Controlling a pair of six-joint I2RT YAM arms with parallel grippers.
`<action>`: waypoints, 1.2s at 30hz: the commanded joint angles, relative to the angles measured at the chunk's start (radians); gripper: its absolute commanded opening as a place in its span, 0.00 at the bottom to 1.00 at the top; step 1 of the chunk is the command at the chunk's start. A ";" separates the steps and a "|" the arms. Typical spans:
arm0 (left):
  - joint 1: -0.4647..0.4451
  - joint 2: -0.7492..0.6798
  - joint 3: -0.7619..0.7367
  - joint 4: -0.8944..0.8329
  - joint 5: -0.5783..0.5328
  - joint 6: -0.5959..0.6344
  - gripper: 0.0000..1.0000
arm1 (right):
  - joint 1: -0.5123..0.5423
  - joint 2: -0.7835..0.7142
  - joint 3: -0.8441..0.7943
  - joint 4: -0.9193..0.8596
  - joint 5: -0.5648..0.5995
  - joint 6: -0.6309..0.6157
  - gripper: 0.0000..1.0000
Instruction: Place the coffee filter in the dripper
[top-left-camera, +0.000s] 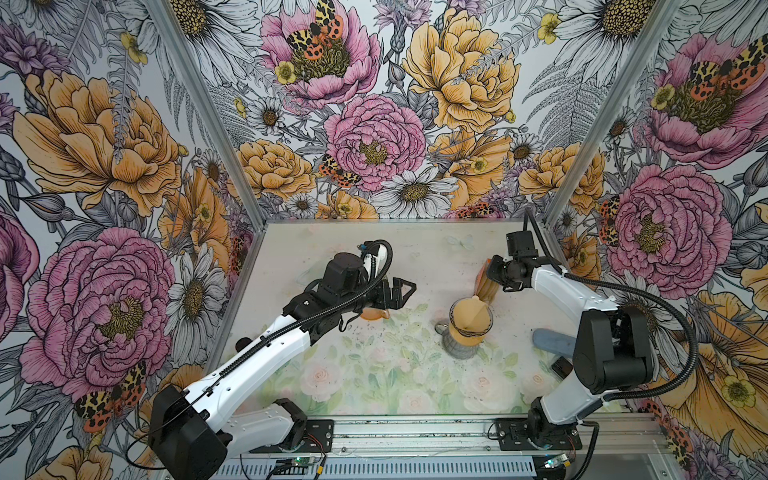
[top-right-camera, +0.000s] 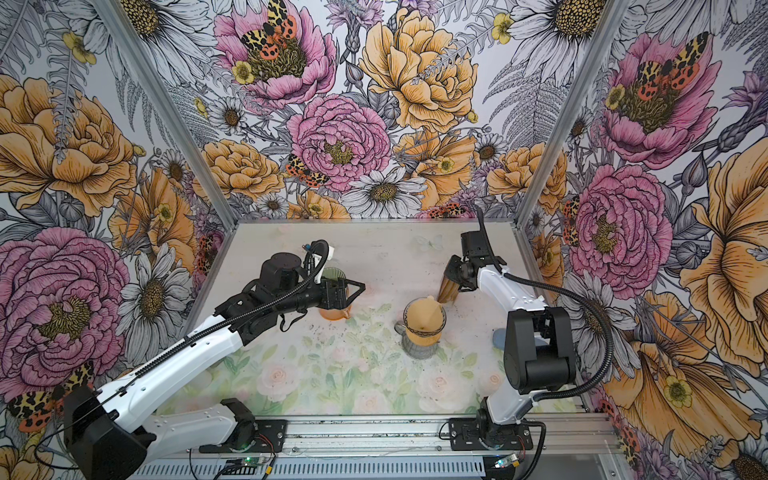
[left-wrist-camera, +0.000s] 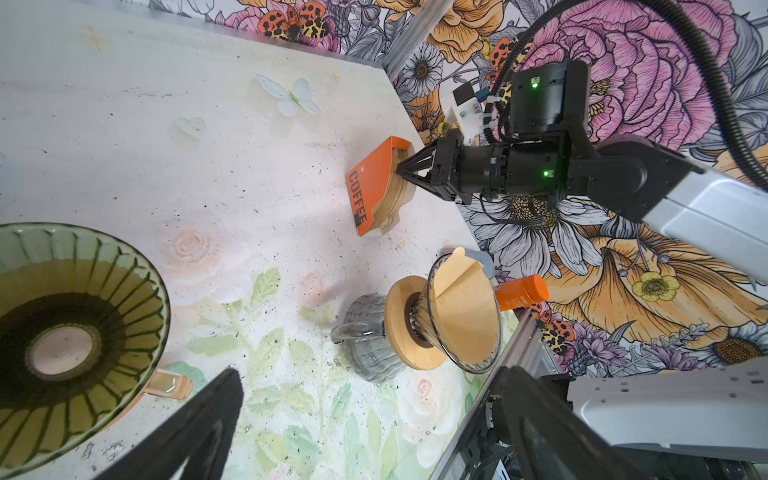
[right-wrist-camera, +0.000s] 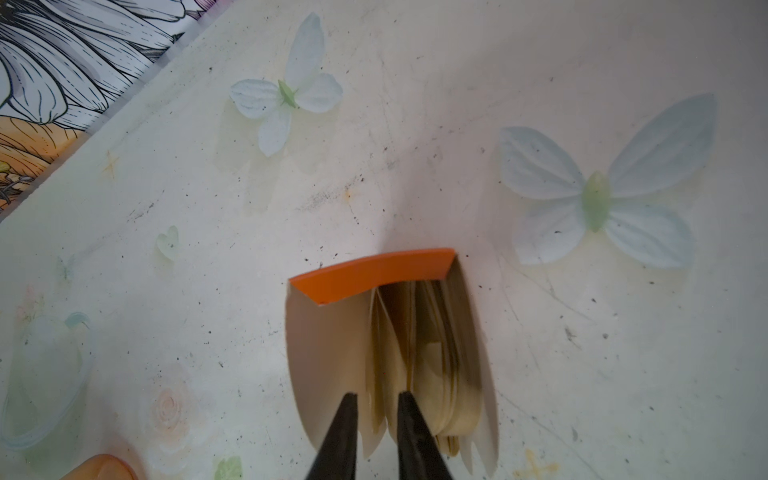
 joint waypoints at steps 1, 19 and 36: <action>-0.010 -0.001 -0.014 0.020 -0.025 -0.002 0.99 | 0.006 0.024 -0.001 0.040 0.021 0.009 0.19; -0.010 0.010 -0.019 0.017 -0.022 0.001 0.99 | 0.019 0.058 0.013 0.057 0.042 -0.027 0.11; -0.013 0.018 -0.025 0.016 -0.011 0.000 0.99 | 0.038 -0.104 -0.018 0.054 0.089 -0.113 0.04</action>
